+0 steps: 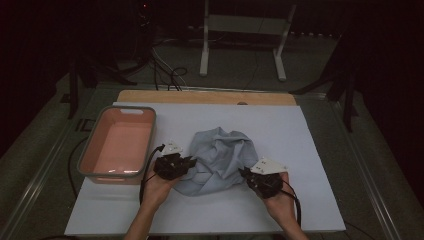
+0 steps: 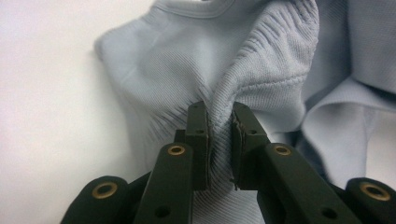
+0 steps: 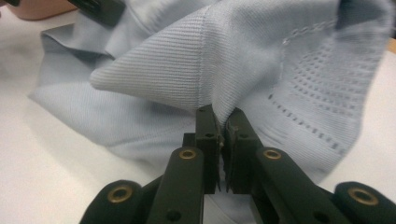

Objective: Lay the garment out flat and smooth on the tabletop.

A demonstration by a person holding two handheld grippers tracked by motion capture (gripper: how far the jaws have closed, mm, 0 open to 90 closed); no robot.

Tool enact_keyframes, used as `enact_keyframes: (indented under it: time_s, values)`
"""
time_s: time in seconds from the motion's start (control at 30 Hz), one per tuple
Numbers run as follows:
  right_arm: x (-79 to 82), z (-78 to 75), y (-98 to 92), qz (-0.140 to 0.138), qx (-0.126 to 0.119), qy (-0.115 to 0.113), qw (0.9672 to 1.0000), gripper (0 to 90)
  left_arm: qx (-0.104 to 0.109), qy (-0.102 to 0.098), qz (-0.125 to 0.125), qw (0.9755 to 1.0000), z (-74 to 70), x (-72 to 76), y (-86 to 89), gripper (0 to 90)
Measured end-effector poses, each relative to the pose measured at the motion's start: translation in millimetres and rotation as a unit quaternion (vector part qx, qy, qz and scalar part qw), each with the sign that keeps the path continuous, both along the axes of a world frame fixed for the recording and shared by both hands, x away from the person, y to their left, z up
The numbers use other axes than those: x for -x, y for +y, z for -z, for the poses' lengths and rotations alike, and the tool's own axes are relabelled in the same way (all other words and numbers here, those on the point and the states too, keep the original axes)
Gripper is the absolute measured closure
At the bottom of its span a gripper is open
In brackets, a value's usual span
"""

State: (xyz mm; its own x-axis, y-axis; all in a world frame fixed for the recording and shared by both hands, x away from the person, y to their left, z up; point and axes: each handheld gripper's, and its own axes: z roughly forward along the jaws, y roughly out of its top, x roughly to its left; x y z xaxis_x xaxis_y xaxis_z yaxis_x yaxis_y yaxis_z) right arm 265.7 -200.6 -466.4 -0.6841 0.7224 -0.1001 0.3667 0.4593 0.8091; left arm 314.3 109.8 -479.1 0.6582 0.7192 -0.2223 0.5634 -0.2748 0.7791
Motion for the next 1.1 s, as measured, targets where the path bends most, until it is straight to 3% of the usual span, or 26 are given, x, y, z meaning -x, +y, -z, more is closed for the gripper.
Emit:
enact_keyframes:
  time_s: [0.2, 0.33, 0.53, 0.8, 0.87, 0.9, 0.97, 1.03, 1.1]
  values:
    - [-2.8, -3.7, -17.0, 0.008, -0.008, 0.004, 0.9999, 85.1, 0.017, -0.002, -0.022, 0.9996, -3.1, -0.6, 7.0, 81.1]
    - [-2.7, -4.6, -23.6, 0.010, -0.002, 0.002, 0.9999, 87.2, 0.018, -0.004, -0.039, 0.9991, -4.4, -0.7, 9.8, 81.7]
    - [-4.5, -4.6, -39.7, 0.036, -0.004, 0.006, 0.9993, 88.1, 0.035, 0.003, -0.073, 0.9967, -6.3, -2.1, 24.0, 83.4]
    - [-10.6, -4.0, -58.9, 0.075, 0.005, 0.017, 0.9971, 88.0, 0.036, 0.009, -0.081, 0.9960, -5.7, -2.7, 25.1, 83.8]
    - [-12.2, -1.7, -61.5, 0.079, 0.003, 0.039, 0.9961, 81.9, 0.044, 0.010, -0.072, 0.9964, -5.9, -2.0, 23.0, 83.6]
    - [-12.1, -1.5, -60.8, 0.081, 0.005, 0.039, 0.9959, 77.4, 0.039, 0.009, -0.068, 0.9969, -6.4, -1.7, 21.3, 83.5]
    - [-11.5, -2.4, -59.9, 0.081, 0.006, 0.037, 0.9960, 74.8, 0.037, 0.008, -0.064, 0.9972, -6.7, -1.3, 19.1, 83.5]
    - [-8.0, -8.0, -55.5, 0.074, -0.002, 0.023, 0.9970, 63.5, 0.035, 0.006, -0.055, 0.9979, -7.6, -0.3, 14.2, 83.3]
    - [-4.5, -12.4, -51.5, 0.069, -0.005, 0.013, 0.9975, 58.2, 0.035, 0.005, -0.052, 0.9980, -8.0, 0.0, 12.8, 83.2]
